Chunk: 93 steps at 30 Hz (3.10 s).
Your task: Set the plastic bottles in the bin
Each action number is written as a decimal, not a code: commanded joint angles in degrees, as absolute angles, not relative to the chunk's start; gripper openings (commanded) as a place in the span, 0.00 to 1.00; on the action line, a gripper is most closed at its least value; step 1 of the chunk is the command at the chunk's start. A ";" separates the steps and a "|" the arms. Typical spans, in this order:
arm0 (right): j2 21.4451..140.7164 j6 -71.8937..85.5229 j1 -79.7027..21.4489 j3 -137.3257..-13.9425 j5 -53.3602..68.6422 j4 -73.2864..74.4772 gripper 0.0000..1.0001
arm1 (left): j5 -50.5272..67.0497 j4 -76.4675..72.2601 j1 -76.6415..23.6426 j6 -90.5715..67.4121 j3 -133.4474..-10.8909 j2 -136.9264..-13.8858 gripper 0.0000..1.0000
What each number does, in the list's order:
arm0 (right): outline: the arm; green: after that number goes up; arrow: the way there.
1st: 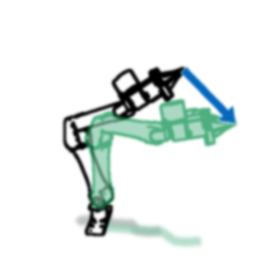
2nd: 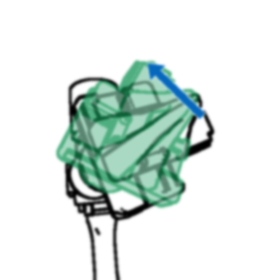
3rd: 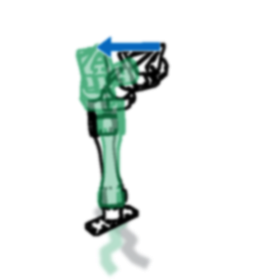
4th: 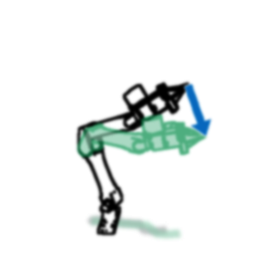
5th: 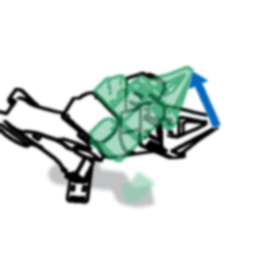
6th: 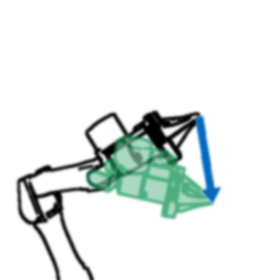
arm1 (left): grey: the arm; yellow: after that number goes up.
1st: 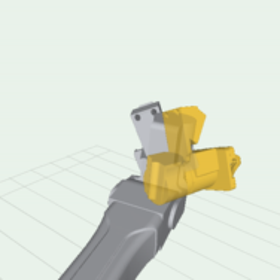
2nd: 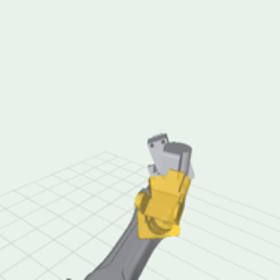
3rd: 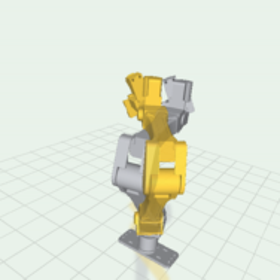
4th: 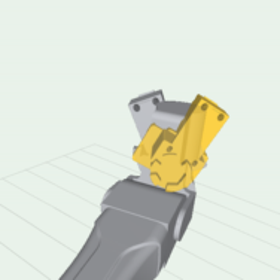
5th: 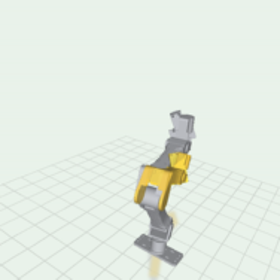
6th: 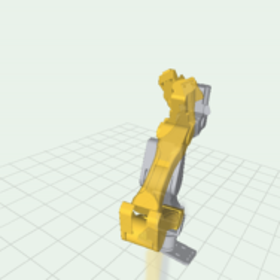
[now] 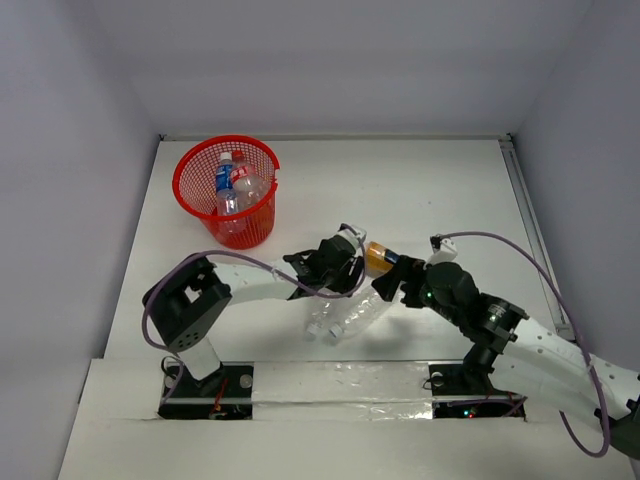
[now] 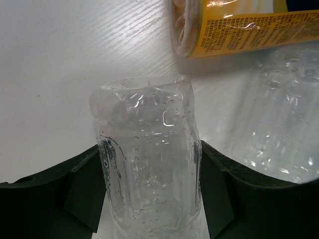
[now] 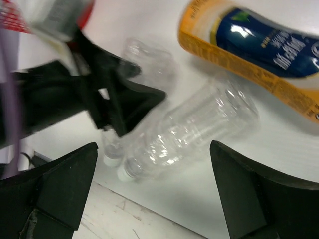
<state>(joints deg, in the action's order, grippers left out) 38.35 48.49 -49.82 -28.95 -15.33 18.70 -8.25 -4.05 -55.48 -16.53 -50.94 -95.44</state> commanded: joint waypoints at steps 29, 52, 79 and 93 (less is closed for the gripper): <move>66.62 57.04 -49.83 -32.17 -21.36 14.77 1.00 | -34.36 -0.09 -38.42 -16.70 -68.55 -52.03 0.54; 74.79 45.00 -50.36 -34.19 -14.24 2.02 0.86 | -52.38 -25.55 -14.24 10.35 -69.44 -67.76 0.48; 75.14 40.96 -51.94 -34.54 -10.46 -2.02 0.93 | -49.23 -38.00 -13.62 3.17 -56.33 -79.63 0.99; 84.02 35.86 -52.47 -41.57 -10.37 2.37 1.00 | -18.39 -5.02 -13.62 -17.57 -69.18 -62.43 0.99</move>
<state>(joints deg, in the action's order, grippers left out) 82.78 37.91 -51.94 -38.24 -9.19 1.04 -29.95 -14.44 -13.76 -10.37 -68.53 -67.05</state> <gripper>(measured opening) 0.994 0.989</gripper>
